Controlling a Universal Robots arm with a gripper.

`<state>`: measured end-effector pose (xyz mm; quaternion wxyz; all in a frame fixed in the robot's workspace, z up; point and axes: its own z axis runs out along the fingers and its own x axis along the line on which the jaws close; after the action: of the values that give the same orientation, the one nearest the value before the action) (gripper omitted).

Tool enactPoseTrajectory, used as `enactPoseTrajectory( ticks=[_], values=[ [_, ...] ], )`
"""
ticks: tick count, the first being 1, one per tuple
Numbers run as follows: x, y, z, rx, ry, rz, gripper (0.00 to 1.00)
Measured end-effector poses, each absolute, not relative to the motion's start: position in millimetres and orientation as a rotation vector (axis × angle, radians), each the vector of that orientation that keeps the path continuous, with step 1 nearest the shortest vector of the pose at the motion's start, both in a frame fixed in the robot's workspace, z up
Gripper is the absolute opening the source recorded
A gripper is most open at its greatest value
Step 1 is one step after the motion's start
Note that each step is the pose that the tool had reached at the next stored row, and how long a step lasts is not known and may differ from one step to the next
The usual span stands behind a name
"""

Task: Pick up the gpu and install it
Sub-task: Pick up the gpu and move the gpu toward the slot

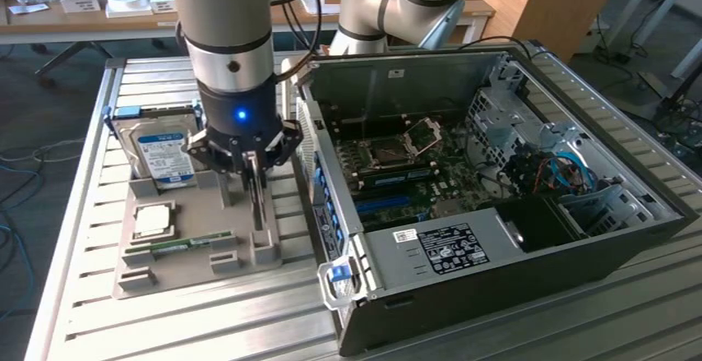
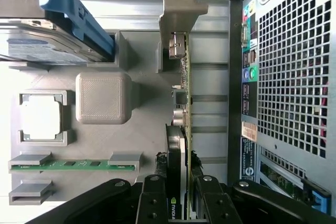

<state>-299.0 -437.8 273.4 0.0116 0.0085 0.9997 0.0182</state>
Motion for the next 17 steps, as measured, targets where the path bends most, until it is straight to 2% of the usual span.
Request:
enactPoseTrajectory(
  ticks=[17],
  values=[
    [-299, -438, 303, 0.027, 3.118, 0.057, 0.27]
  ],
)
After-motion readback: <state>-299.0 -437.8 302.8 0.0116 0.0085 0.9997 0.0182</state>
